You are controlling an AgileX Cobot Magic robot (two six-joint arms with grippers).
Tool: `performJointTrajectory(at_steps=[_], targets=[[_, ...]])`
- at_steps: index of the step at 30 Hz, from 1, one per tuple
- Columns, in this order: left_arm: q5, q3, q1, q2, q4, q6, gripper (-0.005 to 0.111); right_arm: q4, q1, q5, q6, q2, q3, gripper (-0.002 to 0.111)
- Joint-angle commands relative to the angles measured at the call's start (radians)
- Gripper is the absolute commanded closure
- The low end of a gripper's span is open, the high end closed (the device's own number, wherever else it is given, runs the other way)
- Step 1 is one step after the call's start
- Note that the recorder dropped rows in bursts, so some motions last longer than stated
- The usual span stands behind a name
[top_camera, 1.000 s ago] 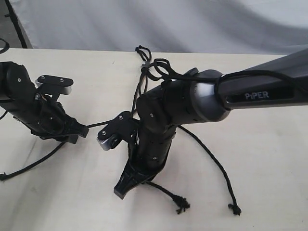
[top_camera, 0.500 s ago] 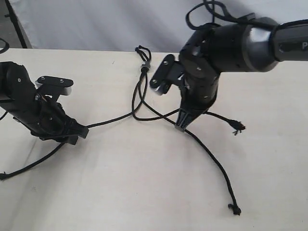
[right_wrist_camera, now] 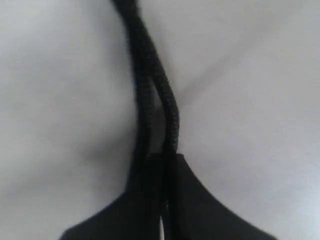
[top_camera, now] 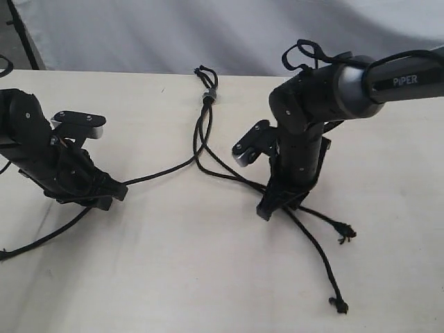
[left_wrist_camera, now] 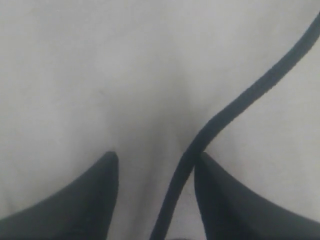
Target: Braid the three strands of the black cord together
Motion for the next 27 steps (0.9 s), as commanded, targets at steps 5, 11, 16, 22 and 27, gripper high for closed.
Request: performJointTrajectory(at_steps=[5,11,16,22,27], targets=[[0.004,0.005,0.003,-0.002,-0.011,-0.005,0.061,0.461,0.206,0.079,-0.517,-0.071,0.022,0.109],[0.021,0.005,0.003,-0.002,-0.011,-0.005,0.061,0.32,0.093,0.049,-0.406,-0.22,0.022,0.109],[0.1,0.001,0.003,-0.043,-0.015,-0.005,0.061,0.318,-0.129,0.004,-0.384,-0.227,0.102,0.109],[0.118,0.001,0.003,-0.123,-0.074,0.004,0.061,0.318,-0.229,-0.159,-0.384,-0.198,0.182,0.109],[0.149,0.001,-0.098,-0.171,-0.266,0.204,0.061,0.311,-0.217,-0.19,-0.377,-0.166,0.182,0.108]])
